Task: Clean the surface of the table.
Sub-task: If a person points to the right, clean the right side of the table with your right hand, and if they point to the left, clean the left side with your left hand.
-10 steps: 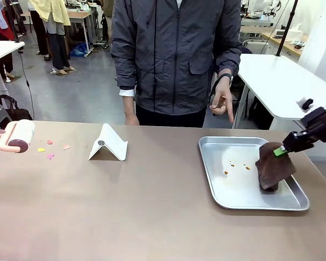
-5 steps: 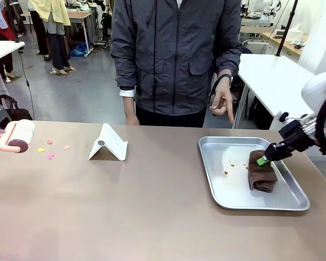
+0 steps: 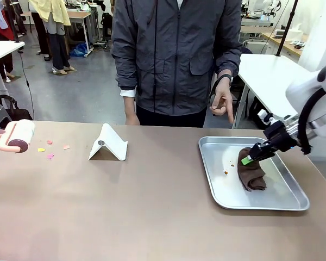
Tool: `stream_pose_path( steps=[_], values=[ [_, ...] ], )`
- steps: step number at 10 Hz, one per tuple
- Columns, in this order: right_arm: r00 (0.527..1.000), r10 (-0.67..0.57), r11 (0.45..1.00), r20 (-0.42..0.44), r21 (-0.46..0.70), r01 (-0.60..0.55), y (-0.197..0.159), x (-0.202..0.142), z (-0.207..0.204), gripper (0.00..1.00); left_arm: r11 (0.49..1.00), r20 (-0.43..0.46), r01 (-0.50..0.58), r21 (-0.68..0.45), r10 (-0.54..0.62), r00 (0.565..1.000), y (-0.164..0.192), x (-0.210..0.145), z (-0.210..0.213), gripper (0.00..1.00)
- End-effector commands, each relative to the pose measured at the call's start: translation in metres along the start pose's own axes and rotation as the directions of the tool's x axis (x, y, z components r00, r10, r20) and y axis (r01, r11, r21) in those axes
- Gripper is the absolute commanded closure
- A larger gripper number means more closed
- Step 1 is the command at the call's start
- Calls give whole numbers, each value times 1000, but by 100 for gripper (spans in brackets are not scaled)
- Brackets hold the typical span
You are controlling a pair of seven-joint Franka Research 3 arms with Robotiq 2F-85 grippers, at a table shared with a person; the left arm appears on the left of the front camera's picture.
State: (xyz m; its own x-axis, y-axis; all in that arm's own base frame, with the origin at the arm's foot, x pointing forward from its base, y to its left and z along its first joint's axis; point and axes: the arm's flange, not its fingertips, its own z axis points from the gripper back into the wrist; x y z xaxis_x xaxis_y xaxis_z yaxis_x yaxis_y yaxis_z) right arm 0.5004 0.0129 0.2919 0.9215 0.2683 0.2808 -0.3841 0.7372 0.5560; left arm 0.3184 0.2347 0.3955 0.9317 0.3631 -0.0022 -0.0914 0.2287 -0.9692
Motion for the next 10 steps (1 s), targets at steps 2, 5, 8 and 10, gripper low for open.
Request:
stream_pose_path(
  steps=[2, 5, 8, 10],
  values=[
    [997, 73, 993, 8, 96, -73, 9, 21, -31, 94, 1000, -8, 19, -17, -19, 1000, -2, -2, 4, 100],
    [993, 117, 975, -27, 192, -109, 32, 27, -56, 94, 1000, -8, 19, -17, -19, 1000, -2, -2, 4, 100],
    [988, 142, 972, -61, 196, -128, 52, 25, -75, 94, 1000, -8, 19, -17, -19, 1000, -2, -2, 4, 100],
    [989, 126, 989, -74, 92, -119, 50, 24, -79, 94, 1000, -8, 19, -17, -19, 1000, -2, -2, 4, 100]
  ],
)
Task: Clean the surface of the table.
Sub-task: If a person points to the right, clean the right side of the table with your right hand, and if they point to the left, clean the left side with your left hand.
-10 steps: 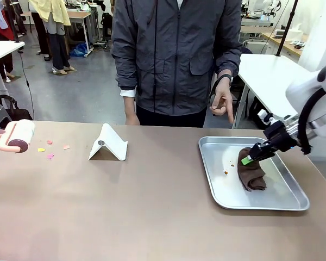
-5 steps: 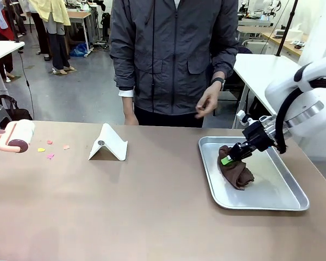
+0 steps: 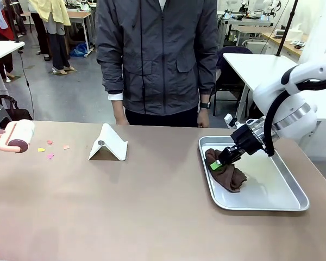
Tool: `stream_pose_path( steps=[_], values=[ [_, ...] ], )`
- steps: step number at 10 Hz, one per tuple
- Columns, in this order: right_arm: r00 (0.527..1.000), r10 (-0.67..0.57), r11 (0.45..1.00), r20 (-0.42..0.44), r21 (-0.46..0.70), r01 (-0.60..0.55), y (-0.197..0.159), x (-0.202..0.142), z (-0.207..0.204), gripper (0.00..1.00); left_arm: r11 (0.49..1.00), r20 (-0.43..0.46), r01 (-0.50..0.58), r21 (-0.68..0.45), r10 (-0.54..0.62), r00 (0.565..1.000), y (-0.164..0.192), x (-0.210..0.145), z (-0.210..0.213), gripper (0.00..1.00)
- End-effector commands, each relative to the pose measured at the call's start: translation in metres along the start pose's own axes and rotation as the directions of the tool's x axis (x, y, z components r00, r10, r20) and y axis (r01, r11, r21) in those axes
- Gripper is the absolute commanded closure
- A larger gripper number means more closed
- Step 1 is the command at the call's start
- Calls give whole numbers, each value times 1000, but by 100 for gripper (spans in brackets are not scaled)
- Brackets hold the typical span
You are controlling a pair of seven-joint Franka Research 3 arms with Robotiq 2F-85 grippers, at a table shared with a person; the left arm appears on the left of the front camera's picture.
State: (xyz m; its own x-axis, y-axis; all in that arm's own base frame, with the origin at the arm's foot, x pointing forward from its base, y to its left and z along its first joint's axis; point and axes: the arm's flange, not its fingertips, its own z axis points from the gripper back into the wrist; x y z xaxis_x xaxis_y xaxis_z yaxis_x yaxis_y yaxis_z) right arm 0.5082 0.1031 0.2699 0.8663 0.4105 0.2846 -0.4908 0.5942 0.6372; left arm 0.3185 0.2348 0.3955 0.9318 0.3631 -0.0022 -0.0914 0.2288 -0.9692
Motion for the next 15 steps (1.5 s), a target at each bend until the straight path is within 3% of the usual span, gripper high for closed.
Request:
stream_pose_path(
  steps=[1, 5, 9, 12, 14, 15],
  values=[
    [1000, -8, 994, 7, -113, 9, -5, -3, -4, 94, 1000, -8, 19, -18, -19, 1000, -2, -2, 4, 100],
    [992, -123, 970, -8, -214, 118, -28, -14, 28, 94, 1000, -8, 19, -18, -19, 1000, -2, -2, 4, 100],
    [972, -217, 946, 95, -227, 233, -57, -44, 84, 94, 1000, -8, 19, -18, -19, 1000, -2, -2, 4, 100],
    [939, -274, 935, 209, -172, 311, -75, -68, 116, 94, 1000, -8, 19, -18, -19, 1000, -2, -2, 4, 100],
    [929, -266, 947, 258, -113, 302, -76, -70, 118, 94, 1000, -8, 19, -18, -19, 1000, -2, -2, 4, 100],
    [919, -246, 963, 308, -30, 268, -74, -68, 119, 94, 1000, -8, 19, -18, -19, 1000, -2, -2, 4, 100]
  ],
)
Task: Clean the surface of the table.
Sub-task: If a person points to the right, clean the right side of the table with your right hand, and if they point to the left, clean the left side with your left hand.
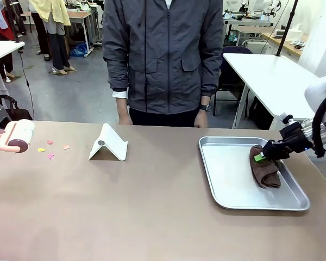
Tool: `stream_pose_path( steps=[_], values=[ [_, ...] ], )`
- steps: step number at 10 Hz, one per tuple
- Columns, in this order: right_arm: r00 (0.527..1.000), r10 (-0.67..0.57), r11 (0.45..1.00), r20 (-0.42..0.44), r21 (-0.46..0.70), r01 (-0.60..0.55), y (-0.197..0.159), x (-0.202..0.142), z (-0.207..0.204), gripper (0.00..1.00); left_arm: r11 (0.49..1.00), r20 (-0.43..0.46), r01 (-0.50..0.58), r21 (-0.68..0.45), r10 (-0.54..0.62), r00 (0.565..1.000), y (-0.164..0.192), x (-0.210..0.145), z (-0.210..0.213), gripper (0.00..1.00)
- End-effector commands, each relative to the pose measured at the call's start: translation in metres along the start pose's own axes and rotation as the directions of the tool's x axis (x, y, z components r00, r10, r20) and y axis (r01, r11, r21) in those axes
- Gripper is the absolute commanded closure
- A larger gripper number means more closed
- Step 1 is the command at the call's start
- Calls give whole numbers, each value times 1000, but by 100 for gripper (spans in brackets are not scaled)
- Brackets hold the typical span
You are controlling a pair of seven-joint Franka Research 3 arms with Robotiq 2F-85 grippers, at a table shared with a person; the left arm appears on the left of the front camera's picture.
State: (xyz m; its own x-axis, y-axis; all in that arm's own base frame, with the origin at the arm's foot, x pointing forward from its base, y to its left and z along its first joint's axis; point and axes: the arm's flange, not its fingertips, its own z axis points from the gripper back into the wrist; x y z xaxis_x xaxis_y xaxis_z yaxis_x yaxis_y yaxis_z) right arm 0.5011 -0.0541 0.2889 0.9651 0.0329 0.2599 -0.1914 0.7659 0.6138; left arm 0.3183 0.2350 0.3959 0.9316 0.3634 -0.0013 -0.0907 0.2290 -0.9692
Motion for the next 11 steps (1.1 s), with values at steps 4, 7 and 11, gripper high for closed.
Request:
stream_pose_path(
  steps=[4, 7, 11],
  values=[
    [982, -86, 814, 167, 580, -27, 6, -5, 29, 94, 1000, -8, 18, -18, -19, 1000, -1, -2, 4, 100],
    [987, -163, 595, 10, 799, 90, 14, -22, 70, 94, 1000, -8, 18, -18, -19, 1000, -1, -2, 4, 100],
    [979, -201, 668, -20, 729, 152, -4, -55, 107, 94, 1000, -8, 18, -18, -19, 1000, -1, -2, 4, 100]
  ],
)
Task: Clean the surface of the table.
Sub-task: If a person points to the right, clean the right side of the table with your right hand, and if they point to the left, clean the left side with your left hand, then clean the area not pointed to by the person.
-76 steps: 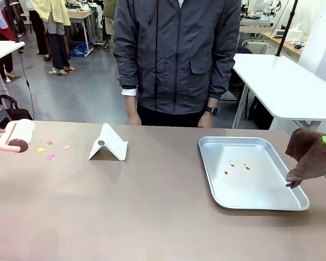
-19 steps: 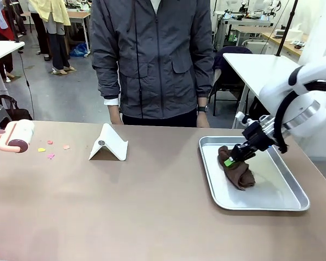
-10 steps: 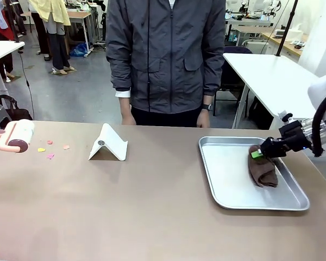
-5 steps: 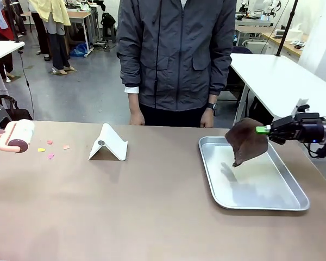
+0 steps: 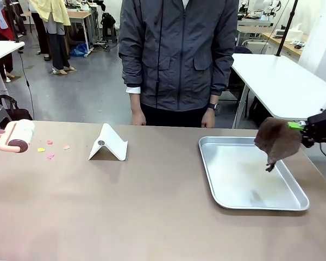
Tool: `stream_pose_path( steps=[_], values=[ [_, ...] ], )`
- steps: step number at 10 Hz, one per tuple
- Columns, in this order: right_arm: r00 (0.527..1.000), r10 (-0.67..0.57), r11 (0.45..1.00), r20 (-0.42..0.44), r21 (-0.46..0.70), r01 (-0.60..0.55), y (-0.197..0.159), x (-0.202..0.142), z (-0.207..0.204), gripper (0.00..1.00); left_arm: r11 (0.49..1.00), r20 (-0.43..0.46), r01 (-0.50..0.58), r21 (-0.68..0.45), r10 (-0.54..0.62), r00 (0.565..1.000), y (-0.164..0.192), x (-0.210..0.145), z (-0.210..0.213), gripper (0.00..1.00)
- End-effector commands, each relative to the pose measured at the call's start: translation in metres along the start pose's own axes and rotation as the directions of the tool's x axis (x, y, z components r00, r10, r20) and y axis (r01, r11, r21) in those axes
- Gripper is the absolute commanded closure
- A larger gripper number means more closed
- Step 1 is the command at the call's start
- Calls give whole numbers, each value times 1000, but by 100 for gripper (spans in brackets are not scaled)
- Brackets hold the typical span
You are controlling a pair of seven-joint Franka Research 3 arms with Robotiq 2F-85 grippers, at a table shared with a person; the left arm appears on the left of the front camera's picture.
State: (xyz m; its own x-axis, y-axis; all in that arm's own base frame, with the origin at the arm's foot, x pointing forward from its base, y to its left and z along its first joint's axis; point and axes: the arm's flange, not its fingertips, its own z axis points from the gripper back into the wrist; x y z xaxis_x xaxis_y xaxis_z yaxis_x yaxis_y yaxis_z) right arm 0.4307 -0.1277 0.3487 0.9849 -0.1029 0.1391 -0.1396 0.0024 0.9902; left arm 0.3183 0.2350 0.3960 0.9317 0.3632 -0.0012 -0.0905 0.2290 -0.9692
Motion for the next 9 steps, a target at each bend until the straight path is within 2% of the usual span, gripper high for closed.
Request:
stream_pose_path(
  steps=[1, 9],
  values=[
    [1000, 10, 999, -9, 34, -9, -1, 5, -14, 94, 1000, -8, 18, -17, -18, 1000, -1, -2, 4, 100],
    [1000, 10, 999, -9, 34, -9, -1, 5, -14, 94, 1000, -8, 18, -17, -18, 1000, -1, -2, 4, 100]
  ],
)
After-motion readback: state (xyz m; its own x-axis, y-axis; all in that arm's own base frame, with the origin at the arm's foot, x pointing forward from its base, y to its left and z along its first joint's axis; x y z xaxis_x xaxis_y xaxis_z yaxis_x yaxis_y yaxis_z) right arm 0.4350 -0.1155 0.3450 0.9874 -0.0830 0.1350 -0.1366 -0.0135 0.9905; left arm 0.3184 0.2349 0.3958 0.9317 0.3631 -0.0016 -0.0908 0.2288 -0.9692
